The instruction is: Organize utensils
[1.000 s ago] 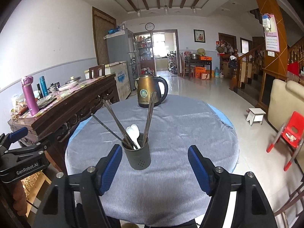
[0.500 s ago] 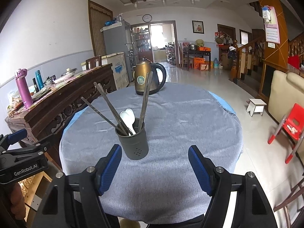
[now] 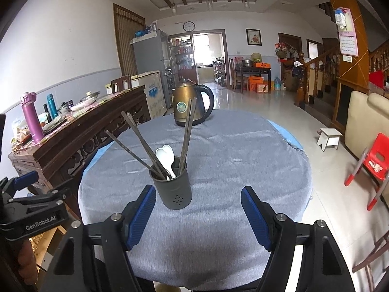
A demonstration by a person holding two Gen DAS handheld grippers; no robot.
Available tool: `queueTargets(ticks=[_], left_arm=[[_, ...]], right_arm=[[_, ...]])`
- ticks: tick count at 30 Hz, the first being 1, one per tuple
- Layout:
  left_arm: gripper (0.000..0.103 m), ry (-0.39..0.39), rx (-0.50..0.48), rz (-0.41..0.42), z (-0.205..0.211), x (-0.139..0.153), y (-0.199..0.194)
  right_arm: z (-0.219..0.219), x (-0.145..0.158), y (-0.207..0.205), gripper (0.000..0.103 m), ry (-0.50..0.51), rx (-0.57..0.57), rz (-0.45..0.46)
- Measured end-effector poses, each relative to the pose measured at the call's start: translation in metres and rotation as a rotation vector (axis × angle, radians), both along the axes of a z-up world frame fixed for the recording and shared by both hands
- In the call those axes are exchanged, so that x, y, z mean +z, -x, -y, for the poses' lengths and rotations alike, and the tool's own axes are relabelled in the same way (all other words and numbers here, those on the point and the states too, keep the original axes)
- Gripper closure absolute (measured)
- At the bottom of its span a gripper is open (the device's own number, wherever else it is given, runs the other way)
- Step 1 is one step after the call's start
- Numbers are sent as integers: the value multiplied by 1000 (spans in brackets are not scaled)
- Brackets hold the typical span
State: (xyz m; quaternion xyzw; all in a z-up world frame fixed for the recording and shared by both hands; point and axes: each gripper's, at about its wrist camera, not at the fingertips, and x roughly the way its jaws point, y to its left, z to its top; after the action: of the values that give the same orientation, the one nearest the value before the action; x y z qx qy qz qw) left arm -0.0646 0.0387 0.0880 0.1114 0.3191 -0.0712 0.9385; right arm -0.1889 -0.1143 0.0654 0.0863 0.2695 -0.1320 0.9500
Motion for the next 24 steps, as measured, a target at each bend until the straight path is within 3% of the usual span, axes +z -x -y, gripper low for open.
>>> queueTargets(ticks=[24], left_arm=[[5,26,23,-23,-14,-14,-6]], right_arm=[[-18,-9,-7,27,18,19,-22]])
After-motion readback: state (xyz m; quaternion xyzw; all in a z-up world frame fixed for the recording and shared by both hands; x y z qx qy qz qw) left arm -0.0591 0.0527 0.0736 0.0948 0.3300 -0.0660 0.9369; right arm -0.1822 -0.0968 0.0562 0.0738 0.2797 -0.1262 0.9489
